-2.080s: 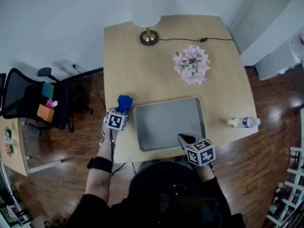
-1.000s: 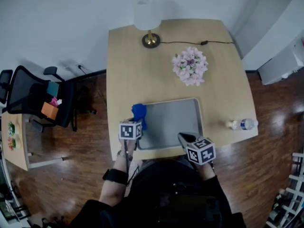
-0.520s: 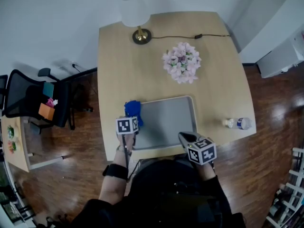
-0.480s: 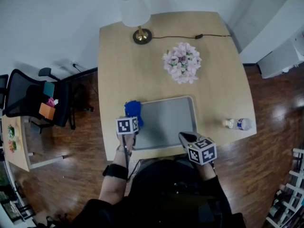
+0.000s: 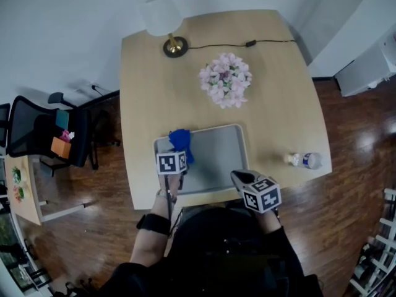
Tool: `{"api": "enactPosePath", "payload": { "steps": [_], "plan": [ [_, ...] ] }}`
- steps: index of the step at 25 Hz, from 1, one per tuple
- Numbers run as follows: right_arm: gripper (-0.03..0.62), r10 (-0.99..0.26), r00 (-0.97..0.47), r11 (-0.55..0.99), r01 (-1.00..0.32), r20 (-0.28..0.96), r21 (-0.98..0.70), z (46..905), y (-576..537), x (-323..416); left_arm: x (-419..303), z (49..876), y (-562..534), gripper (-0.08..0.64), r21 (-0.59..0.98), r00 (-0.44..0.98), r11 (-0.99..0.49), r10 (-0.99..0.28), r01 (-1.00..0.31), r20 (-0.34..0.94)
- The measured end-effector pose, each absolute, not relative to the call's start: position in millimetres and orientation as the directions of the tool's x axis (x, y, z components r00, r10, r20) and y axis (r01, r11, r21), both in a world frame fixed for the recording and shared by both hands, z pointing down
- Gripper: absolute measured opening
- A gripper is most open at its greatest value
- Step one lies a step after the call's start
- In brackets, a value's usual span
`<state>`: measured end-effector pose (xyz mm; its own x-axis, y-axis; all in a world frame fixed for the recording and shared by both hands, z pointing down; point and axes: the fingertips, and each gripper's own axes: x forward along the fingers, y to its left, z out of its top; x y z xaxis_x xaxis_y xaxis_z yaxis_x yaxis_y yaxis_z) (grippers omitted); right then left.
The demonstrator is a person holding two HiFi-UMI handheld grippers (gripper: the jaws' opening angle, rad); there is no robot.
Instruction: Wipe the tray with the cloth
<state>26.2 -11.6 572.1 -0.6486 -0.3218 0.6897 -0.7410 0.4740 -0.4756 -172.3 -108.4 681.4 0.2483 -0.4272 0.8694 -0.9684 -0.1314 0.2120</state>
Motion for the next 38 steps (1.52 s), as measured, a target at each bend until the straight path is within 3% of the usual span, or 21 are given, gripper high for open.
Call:
{"api": "enactPosePath", "payload": {
  "steps": [24, 33, 38],
  "plan": [
    [-0.002, -0.375, -0.590, 0.415, -0.797, 0.716, -0.439, 579.6, -5.9, 145.6, 47.0, 681.4, -146.8, 0.095, 0.290, 0.412, -0.333, -0.395, -0.897, 0.821],
    [-0.002, -0.381, -0.604, 0.436, -0.785, 0.700, -0.440, 572.3, -7.6, 133.0, 49.9, 672.5, -144.0, 0.095, 0.312, 0.447, -0.360, -0.397, -0.879, 0.801],
    [-0.002, -0.367, -0.630, 0.477, -0.759, 0.685, -0.442, 565.7, -6.0, 101.6, 11.7, 645.8, -121.0, 0.095, 0.292, 0.445, -0.374, -0.435, -0.880, 0.783]
  ]
}}
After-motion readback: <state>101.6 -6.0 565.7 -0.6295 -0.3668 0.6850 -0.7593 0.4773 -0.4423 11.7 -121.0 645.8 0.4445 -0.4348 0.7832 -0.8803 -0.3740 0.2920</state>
